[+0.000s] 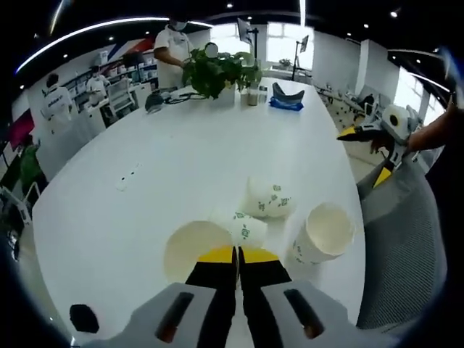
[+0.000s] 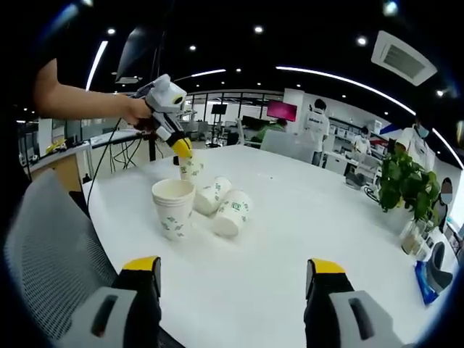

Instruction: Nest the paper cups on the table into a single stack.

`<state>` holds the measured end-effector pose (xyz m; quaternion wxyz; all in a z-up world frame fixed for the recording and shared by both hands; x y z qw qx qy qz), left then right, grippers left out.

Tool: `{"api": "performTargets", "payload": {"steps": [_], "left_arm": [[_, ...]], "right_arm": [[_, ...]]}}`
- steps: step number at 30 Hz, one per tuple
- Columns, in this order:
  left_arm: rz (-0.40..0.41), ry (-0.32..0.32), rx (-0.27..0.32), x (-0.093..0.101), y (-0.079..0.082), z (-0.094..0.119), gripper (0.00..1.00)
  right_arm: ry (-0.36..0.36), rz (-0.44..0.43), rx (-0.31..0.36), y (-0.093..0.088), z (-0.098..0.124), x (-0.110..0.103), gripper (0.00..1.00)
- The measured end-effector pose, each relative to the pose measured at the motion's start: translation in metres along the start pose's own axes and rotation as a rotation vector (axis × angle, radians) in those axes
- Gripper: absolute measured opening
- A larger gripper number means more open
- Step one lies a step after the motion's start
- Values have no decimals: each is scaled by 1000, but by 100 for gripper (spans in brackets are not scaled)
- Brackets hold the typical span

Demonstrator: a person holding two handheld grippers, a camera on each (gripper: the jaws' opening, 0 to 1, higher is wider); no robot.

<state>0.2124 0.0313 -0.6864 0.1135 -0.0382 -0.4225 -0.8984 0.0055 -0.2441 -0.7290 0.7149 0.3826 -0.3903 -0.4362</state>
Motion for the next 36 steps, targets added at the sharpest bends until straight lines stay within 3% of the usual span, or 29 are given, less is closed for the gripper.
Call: {"api": "performTargets", "payload": {"steps": [24,36], "left_arm": [[-158,-100,22,83,55,23,0],[-197,-167,19,110,61,20,0]], "right_arm": [[1,2,6,1,1,0,83],[4,5,5,2,1,-1,83]]}}
Point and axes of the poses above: the point that each gripper's makers call its tool centre point, and the gripper's own axes: z roughly backward along the fingers, x roughly to its right, y roughly out of its top, the point moved 7 cm from there along z, roughly backward along the fingers, and after that the axes turned 14 degrees about -y, right-handed, at the moved point
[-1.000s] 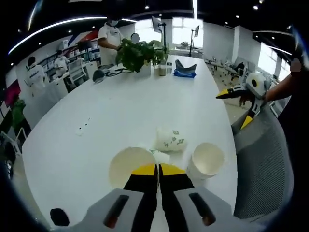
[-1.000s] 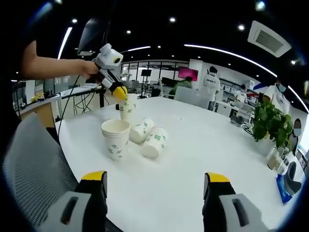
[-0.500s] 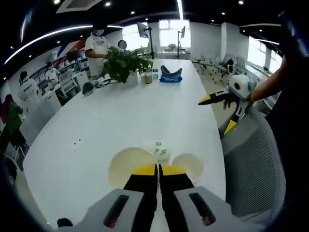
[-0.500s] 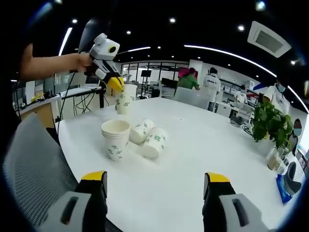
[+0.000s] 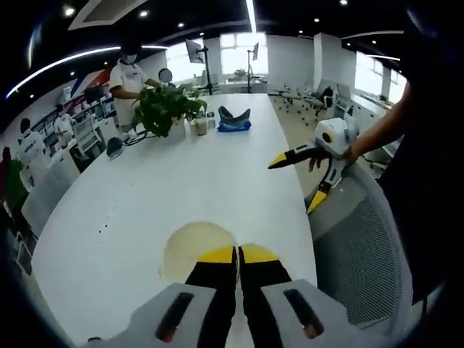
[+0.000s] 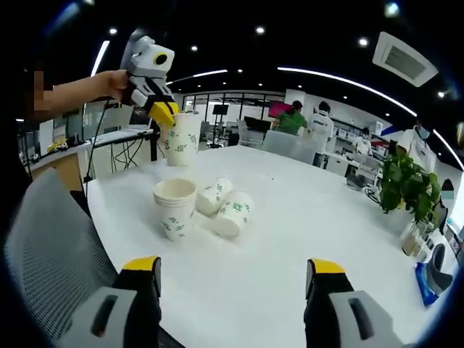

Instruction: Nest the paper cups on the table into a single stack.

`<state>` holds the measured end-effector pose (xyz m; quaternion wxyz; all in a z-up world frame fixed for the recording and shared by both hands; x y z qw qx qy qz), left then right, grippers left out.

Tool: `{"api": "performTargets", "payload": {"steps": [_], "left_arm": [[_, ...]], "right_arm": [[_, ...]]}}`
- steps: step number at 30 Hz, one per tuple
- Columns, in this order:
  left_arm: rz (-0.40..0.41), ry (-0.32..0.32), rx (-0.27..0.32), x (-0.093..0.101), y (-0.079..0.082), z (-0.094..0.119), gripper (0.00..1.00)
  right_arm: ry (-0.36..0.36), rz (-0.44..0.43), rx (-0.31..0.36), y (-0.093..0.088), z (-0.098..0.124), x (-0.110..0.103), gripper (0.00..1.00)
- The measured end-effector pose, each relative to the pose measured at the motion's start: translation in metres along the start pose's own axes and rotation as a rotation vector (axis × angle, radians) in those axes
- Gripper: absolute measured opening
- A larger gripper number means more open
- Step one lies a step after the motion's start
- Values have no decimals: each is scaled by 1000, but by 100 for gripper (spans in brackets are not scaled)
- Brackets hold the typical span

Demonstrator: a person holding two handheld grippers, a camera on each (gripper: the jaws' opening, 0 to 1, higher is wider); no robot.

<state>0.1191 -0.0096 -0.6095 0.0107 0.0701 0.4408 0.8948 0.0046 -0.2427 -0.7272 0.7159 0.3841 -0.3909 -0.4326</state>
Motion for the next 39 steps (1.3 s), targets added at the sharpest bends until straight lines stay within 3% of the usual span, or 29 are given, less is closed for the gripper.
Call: {"api": "performTargets", "payload": {"steps": [10,27,39], "left_arm": [[-25,-75,-5,3,-8,-16,0],[-33,-118,-91,-2,-30,-47,0],[-7,-152,-136,-7,-47,-57,0]], "right_arm": [[-2,1,-1,-1,0,1,83],[-2,6,-9,-2,-1,1,82],[3,11,-15,-2,-1,0,82]]}}
Point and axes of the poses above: the point that each gripper's makers call its tool centre point, and the gripper's own axes: z roughly backward along the fingers, x roughly to its right, y roughly out of its top, the point moved 7 cm from there along z, roughly backward along the fingers, and after that the axes turned 14 degrees about -y, right-handed, at the moved point
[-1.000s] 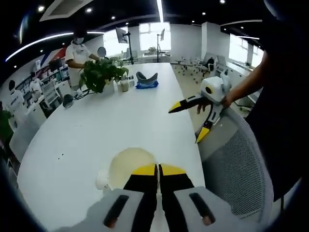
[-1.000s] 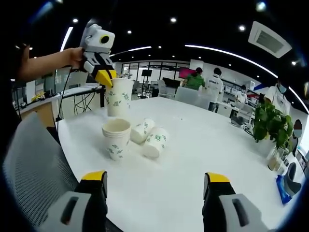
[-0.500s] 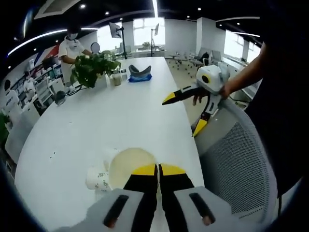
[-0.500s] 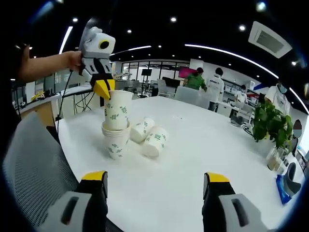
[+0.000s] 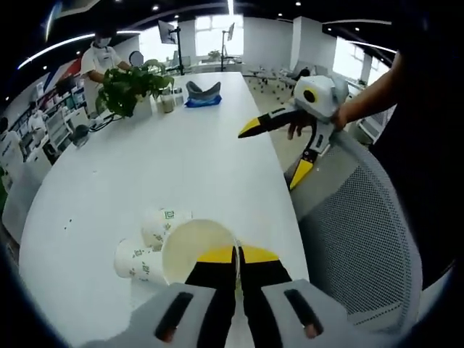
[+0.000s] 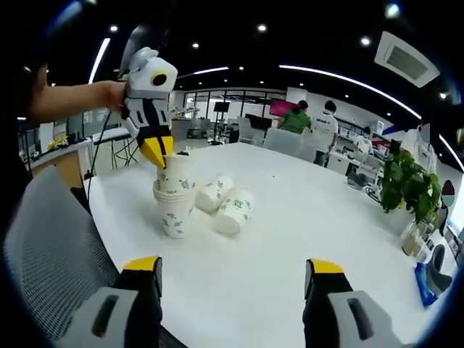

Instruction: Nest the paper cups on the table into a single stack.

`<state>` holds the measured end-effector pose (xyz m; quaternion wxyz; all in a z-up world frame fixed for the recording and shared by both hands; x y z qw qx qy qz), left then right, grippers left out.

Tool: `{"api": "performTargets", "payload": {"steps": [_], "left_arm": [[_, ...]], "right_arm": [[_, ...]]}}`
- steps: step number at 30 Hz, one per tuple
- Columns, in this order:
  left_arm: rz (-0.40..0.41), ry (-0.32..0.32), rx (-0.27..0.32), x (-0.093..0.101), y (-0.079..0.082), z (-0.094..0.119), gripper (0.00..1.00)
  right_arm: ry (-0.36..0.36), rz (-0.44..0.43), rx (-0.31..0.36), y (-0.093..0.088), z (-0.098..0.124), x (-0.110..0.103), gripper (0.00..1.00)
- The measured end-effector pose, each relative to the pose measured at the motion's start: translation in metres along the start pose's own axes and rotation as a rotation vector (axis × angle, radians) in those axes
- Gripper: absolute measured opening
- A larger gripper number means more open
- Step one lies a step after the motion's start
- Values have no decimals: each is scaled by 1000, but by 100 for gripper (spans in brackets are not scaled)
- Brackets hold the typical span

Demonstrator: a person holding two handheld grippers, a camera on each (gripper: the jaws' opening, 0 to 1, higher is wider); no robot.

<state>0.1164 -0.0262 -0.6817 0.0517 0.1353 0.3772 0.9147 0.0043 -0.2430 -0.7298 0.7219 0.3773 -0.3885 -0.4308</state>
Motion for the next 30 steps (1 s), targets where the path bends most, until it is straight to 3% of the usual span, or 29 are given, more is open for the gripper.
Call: {"api": "performTargets", "payload": {"steps": [18,30], "left_arm": [[39,-81,-54,5,-10,-21,0],[71,-125,-56,3,-17,-29,1]], "right_arm": [[-4,6,-9,-1,0,0,80],[-12,16,-18,-3,-1,2,80]]}}
Point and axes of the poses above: the point that each gripper's makers call its tool centre point, and the gripper's own axes: z roughly backward along the fingers, x roughly to its right, y roughly out of its top, the point moved 7 cm from there along z, roughly backward along the fingers, and after that the axes turned 14 degrees about -y, right-handed, at the moved point
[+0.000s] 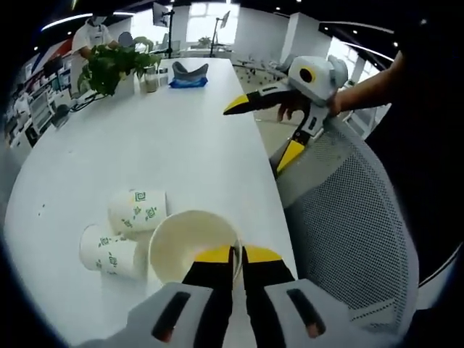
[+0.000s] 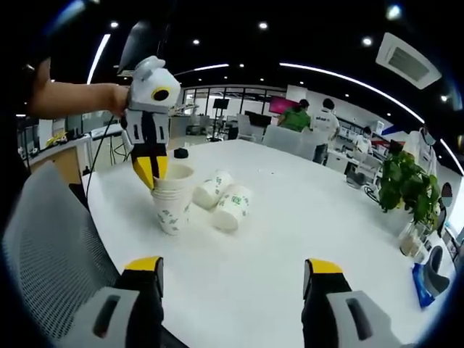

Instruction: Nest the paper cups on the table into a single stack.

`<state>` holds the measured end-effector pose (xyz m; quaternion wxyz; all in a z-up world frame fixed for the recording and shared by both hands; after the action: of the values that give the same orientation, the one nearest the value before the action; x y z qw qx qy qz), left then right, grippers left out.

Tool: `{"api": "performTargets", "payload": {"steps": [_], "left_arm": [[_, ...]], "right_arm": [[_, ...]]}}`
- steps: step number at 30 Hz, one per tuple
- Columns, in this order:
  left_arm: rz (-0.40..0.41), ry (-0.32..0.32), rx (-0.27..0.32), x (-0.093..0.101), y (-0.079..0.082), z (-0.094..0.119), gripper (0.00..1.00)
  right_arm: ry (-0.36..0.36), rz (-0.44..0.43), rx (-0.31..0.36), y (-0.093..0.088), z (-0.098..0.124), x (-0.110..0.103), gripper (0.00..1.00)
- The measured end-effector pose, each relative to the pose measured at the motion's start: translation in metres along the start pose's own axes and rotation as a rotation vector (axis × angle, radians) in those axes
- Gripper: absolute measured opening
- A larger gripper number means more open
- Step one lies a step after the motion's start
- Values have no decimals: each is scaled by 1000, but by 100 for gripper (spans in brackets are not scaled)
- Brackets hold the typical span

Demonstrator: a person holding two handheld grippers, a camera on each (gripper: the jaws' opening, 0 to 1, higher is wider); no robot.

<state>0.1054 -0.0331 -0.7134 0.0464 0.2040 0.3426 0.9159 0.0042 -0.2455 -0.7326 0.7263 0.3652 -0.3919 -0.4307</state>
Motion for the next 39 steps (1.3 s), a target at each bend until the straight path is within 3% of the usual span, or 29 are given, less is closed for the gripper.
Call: {"api": "performTargets", "payload": {"steps": [25,39], "left_arm": [[-2,-14,-45,-2,-9,-9,3],[6,-2,24,8,-1,5,4]], "right_arm": [[-6,6,-10,-1,0,1,79],[-1,5,-11,-1,-1,0,79]]}}
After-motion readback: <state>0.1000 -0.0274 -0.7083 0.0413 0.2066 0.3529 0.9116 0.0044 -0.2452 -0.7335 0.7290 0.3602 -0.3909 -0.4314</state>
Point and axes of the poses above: the point that each gripper's makers call its tool centre point, and the gripper's own axes: z roughly backward along the fingers, x roughly to its right, y roughly out of its top, the point moved 7 cm from there along z, roughly backward along the fingers, and after that the axes turned 14 degrees about -y, right-handed, at the moved point
